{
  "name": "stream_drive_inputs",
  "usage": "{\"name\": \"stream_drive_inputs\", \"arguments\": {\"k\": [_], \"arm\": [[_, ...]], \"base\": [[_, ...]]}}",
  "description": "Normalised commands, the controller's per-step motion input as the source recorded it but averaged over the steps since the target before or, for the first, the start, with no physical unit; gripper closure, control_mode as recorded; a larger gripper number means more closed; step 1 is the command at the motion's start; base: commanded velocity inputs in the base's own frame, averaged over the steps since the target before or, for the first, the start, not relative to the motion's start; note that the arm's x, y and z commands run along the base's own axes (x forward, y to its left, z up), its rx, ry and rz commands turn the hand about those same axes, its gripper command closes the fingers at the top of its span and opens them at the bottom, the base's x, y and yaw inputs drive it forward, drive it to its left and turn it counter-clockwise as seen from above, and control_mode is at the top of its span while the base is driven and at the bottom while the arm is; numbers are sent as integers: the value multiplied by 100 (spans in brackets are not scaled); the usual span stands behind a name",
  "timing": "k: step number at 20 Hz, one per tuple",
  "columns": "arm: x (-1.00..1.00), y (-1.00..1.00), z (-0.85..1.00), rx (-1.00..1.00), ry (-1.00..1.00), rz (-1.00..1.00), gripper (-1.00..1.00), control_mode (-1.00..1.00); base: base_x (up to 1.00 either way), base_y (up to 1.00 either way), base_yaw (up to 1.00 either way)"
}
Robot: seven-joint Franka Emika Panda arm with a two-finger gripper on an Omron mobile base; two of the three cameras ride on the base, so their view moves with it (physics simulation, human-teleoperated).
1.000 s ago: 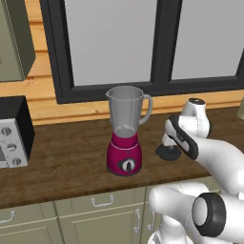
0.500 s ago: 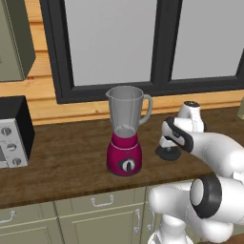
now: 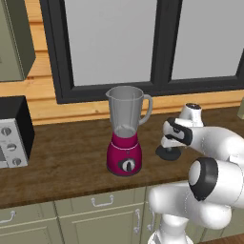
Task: Close the lid blender by securely placing the lid on top.
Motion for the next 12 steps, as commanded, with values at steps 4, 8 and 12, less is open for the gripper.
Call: {"name": "stream_drive_inputs", "arguments": {"k": [4, 8, 12], "arm": [[21, 0, -19, 0, 0, 0, -100, -100], [25, 0, -17, 0, 0, 0, -100, -100], [28, 0, -14, 0, 0, 0, -100, -100]], "base": [[0, 0, 0], [0, 0, 0], [0, 0, 0]]}}
